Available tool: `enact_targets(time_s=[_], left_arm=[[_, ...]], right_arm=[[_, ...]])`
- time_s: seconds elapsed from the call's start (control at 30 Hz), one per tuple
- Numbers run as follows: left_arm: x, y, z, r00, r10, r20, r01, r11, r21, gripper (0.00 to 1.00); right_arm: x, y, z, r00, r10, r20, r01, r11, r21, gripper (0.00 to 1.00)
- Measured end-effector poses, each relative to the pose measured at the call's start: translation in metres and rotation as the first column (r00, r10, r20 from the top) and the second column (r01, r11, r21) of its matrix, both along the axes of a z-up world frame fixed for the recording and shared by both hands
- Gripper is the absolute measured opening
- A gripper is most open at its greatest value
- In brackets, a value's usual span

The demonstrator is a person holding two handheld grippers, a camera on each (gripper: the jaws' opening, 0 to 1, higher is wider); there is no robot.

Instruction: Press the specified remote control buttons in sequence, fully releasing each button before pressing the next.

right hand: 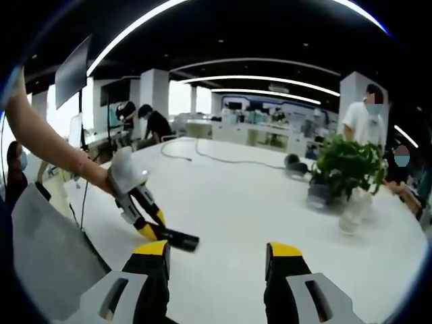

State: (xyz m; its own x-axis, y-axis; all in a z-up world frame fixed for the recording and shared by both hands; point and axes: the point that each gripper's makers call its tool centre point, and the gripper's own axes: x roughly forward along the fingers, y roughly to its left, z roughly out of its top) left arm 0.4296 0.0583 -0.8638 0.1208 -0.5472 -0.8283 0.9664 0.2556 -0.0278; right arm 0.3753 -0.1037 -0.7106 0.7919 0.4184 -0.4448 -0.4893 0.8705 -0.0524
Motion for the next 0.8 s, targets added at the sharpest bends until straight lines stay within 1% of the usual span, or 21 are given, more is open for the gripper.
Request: enact_targets(time_s=[0.33,0.8], left_arm=[[-0.018,0.000,0.000,1.000,-0.001,-0.003,0.001,1.000,-0.010,0.25],[-0.040,0.003,0.000,1.000,0.004,-0.003,-0.004,1.000,-0.026,0.25]], right_arm=[[-0.001,0.002,-0.001,1.000,0.011,0.002,-0.011,1.000,-0.013,0.54],[0.000,-0.001,0.001,1.000,0.002,0.017,-0.002,1.000,-0.023,0.54]])
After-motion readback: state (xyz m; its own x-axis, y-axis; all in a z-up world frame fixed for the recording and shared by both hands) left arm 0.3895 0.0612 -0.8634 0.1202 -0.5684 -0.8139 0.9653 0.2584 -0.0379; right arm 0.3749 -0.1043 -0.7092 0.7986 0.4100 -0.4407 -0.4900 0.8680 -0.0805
